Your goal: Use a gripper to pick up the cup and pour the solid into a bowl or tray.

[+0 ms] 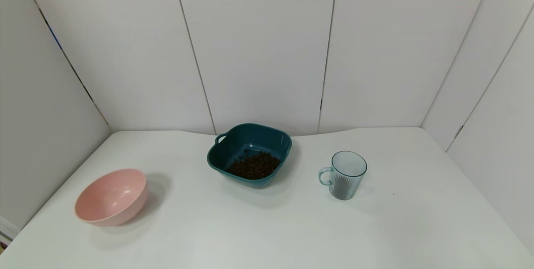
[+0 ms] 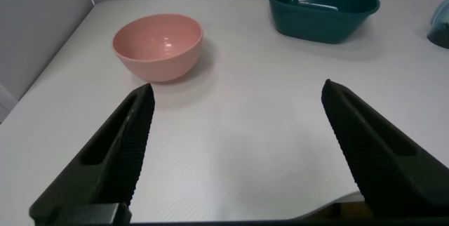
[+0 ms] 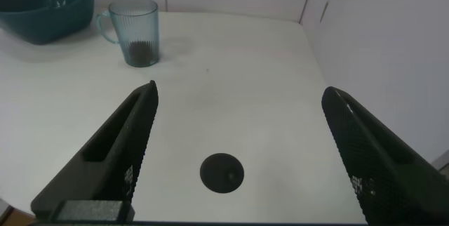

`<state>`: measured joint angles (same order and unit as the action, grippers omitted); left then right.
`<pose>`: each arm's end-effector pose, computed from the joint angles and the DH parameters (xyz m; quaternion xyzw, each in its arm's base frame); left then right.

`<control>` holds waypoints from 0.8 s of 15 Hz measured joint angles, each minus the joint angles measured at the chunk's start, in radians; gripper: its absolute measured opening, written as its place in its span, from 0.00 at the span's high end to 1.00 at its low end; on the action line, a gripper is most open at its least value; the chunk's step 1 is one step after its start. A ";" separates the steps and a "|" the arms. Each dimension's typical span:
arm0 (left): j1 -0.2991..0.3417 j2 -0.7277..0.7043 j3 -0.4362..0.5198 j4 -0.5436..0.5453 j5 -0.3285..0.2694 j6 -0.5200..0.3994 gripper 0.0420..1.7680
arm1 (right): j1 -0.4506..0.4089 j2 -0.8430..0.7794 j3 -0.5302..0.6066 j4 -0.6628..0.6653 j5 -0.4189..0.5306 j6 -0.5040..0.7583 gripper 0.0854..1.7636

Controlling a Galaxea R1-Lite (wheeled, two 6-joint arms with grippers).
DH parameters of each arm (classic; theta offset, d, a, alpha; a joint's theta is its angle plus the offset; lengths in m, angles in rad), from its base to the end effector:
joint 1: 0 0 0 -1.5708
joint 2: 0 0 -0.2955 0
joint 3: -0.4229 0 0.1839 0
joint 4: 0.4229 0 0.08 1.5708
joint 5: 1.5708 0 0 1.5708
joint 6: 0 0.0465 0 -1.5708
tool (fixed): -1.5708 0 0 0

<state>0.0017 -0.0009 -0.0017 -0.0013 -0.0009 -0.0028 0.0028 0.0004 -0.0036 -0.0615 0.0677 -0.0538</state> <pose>-0.0015 0.0000 0.0761 -0.0014 -0.0020 0.0004 1.0000 -0.0019 0.0031 0.0843 -0.0279 -0.0333 0.0343 0.9985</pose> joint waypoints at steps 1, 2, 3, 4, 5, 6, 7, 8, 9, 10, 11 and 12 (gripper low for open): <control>0.000 0.000 0.000 0.000 0.000 0.000 0.03 | 0.000 0.000 0.002 0.002 -0.001 0.003 0.04; 0.000 0.000 0.000 0.000 0.000 0.000 0.03 | 0.000 0.000 0.002 0.002 -0.002 0.003 0.04; 0.000 0.000 0.000 0.000 0.000 0.000 0.03 | 0.000 0.000 0.002 0.004 -0.007 -0.001 0.04; 0.000 0.000 0.000 0.000 0.000 0.000 0.03 | 0.000 0.000 0.003 0.029 -0.021 -0.011 0.04; 0.000 0.000 0.000 0.000 0.000 0.000 0.03 | 0.000 0.000 0.004 0.069 -0.039 -0.013 0.04; 0.000 0.000 0.000 0.000 0.000 0.000 0.03 | 0.000 0.000 0.004 0.068 -0.043 -0.005 0.04; 0.000 0.000 0.000 0.000 0.001 0.000 0.03 | 0.000 0.000 0.004 0.070 -0.043 0.000 0.04; 0.000 0.000 0.000 0.000 0.000 0.000 0.03 | 0.001 0.000 0.004 0.070 -0.044 0.003 0.04; 0.000 0.000 0.000 0.000 0.000 0.000 0.03 | 0.001 0.000 0.004 0.070 -0.044 0.004 0.04; 0.000 0.000 0.000 0.000 0.000 0.000 0.03 | 0.001 0.000 0.004 0.070 -0.044 0.005 0.04; 0.000 0.000 0.000 0.000 0.000 0.000 0.03 | 0.001 0.000 0.004 0.070 -0.044 0.005 0.04; 0.000 0.000 0.000 0.000 0.000 0.000 0.03 | 0.001 0.000 0.004 0.070 -0.045 0.005 0.04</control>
<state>0.0013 -0.0009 -0.0017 -0.0017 -0.0013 -0.0028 0.0043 0.0004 0.0000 0.0085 0.0226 -0.0485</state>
